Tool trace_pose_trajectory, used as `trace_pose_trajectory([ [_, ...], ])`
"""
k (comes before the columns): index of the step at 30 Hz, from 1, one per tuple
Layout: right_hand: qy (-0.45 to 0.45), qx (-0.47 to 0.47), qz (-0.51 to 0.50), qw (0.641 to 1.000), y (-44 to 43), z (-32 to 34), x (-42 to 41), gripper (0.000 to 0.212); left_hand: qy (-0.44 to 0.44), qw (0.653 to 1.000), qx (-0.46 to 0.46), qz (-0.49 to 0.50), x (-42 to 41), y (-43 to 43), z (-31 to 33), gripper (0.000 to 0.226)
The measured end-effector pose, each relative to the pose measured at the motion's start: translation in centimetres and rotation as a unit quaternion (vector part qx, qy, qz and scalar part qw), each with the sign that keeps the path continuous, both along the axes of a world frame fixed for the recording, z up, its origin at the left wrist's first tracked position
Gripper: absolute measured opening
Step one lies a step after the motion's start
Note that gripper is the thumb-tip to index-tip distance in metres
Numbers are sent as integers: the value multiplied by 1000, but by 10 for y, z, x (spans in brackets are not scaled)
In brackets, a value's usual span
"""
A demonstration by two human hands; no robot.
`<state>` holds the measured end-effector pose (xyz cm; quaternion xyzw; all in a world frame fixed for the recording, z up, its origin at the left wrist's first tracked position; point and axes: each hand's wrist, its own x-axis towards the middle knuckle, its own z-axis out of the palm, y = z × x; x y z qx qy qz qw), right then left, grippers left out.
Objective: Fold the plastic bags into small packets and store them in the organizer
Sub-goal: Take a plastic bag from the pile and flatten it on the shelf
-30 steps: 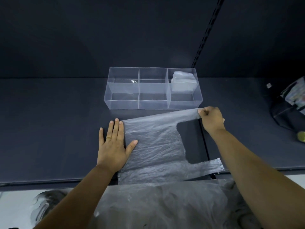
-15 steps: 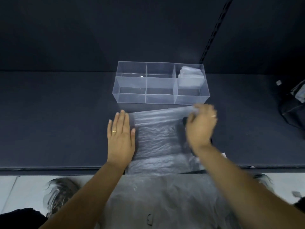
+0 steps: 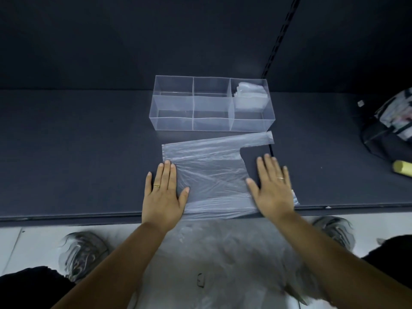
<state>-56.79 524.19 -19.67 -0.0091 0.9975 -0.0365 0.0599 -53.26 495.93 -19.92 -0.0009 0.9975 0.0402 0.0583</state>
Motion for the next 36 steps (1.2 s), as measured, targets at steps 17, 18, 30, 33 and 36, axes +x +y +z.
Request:
trace_pose_trajectory([
  [17,34,-166,150,974,-94,32,78,46,201,939,105,-259,63,-20,40,23],
  [18,47,-175,155,971,-94,32,76,38,194,941,114,-252,60,-19,47,17],
  [30,-193,-362,-8,912,27,84,10,14,-223,890,388,93,-19,-65,110,14],
  [33,-198,-419,-57,884,46,95,-19,15,-224,855,440,161,-41,-77,110,15],
  [36,-167,-459,-94,868,45,91,-48,19,-188,839,468,204,-63,-81,104,8],
])
